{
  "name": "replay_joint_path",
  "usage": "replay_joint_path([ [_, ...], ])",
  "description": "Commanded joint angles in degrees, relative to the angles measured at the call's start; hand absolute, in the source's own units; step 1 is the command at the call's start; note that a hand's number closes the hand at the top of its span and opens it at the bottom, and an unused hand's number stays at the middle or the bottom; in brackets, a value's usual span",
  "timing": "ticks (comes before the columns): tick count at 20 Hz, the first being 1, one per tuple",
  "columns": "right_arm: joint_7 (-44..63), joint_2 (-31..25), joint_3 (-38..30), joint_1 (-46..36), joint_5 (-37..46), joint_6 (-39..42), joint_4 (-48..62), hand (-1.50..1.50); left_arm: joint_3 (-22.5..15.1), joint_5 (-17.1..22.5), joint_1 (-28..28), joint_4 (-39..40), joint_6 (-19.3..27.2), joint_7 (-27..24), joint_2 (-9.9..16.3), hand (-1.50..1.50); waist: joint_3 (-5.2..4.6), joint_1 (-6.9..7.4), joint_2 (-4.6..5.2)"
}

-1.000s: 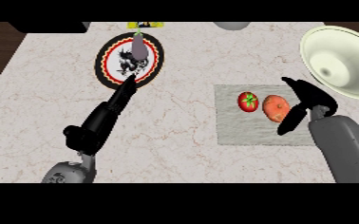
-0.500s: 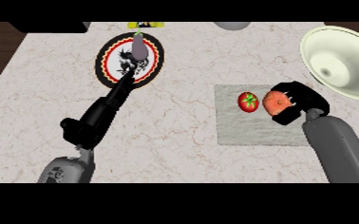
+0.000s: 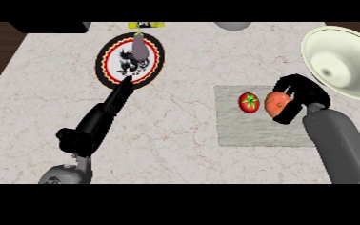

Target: Pick the squash from the placemat and place it in the bowl

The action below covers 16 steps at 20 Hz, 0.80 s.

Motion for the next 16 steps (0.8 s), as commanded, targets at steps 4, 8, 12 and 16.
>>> replay_joint_path([
  [4, -21.83, -3.84, 14.72, 5.66, 6.2, 3.73, -9.03, 1.5, -0.76, -0.9, -1.32, 0.86, 1.19, 1.1, -1.55, 0.0, 0.0, -1.1, -0.34],
  [8, -29.79, -11.01, 17.32, 9.91, 9.85, -0.79, -16.11, 1.5, 1.07, 0.02, -2.56, 0.95, 0.87, 1.93, -0.77, 0.0, -0.01, -1.38, -0.27],
  [12, -24.86, -10.45, 12.13, 12.06, 12.23, -11.11, -20.17, 1.5, 0.89, -0.07, 1.76, 0.9, -1.05, -2.85, 0.37, 0.0, -0.01, -0.65, -0.17],
  [16, -24.96, -12.21, 3.32, 12.06, 2.97, -8.89, -31.52, 1.5, 0.29, -0.55, 0.99, -1.59, 1.67, 1.93, -1.57, 0.0, -0.01, -1.57, -0.58],
])
